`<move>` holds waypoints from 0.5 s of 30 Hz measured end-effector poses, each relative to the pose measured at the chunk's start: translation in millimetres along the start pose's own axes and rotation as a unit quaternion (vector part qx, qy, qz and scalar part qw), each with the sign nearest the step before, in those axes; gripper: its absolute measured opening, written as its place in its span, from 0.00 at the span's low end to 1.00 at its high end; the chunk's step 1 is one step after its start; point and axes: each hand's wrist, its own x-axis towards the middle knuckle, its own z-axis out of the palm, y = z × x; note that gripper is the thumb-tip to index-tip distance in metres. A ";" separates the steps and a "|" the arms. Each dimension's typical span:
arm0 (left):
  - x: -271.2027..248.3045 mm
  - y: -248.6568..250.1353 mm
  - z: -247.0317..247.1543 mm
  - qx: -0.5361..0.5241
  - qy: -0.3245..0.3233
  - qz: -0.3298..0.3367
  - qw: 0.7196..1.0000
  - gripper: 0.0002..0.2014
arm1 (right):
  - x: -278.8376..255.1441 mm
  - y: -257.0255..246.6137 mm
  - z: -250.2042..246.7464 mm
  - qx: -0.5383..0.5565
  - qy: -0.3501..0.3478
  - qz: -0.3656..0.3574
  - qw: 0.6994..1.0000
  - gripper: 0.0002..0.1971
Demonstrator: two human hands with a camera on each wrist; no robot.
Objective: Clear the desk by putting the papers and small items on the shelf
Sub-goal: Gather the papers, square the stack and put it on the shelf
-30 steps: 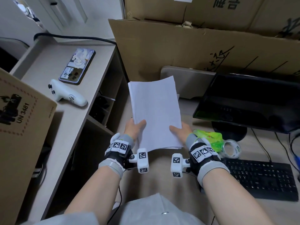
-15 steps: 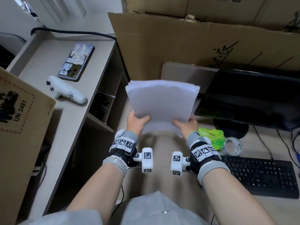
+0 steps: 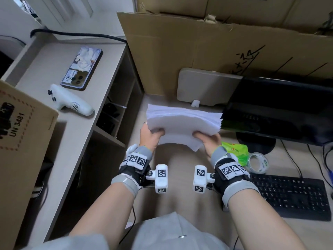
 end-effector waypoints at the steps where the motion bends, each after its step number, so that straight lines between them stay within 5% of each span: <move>1: 0.7 -3.2 -2.3 0.021 -0.001 -0.009 1.000 0.21 | 0.8 0.9 -2.1 -0.019 -0.011 -0.001 1.000 0.11; 11: -0.1 -9.8 -0.6 0.065 0.055 0.003 0.996 0.12 | -0.2 9.1 2.0 -0.078 0.011 -0.015 0.997 0.13; 15: 3.0 -36.5 -5.9 0.160 0.034 -0.069 0.984 0.08 | -1.0 29.3 -1.6 -0.122 -0.010 0.063 0.991 0.09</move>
